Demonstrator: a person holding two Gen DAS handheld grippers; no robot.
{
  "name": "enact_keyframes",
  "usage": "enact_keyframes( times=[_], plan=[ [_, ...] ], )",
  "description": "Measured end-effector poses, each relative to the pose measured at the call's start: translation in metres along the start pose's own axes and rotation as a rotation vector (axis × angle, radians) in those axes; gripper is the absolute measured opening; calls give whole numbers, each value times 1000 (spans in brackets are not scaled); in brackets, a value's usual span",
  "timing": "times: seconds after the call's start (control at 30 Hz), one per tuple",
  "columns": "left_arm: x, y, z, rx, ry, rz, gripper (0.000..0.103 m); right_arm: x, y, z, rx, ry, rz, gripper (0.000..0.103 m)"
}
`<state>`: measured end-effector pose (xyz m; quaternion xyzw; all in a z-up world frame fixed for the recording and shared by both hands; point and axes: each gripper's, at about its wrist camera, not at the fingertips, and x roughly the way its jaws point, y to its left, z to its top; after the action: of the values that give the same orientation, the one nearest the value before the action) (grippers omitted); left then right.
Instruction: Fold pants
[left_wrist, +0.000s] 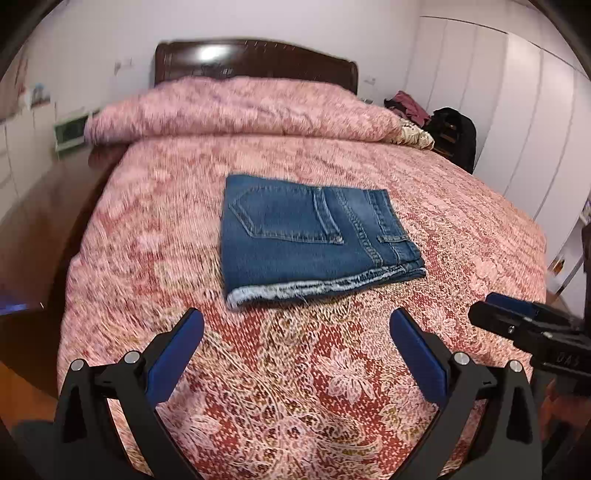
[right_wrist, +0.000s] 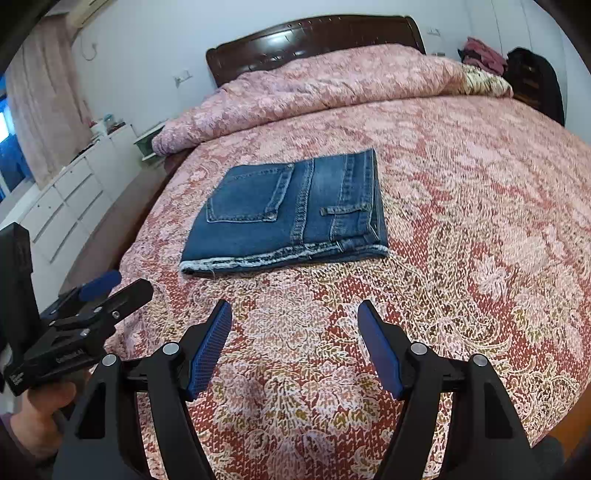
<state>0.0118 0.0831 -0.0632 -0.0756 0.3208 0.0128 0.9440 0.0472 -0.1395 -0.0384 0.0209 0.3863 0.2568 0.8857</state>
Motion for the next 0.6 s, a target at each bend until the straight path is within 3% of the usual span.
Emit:
enact_keyframes(
  times=[0.07,0.4,0.6],
  plan=[
    [-2,-3,1,14,-13,-9,101,-3,6,-1,-34,-10,-8,76],
    [-12,-18,0,81,-82,-27,101,-24,13,-6,-90,-98,-23,76],
    [-28,-24,4,126,-172,-40,101,-45,14,-3,-97,-206,-33,76]
  ],
)
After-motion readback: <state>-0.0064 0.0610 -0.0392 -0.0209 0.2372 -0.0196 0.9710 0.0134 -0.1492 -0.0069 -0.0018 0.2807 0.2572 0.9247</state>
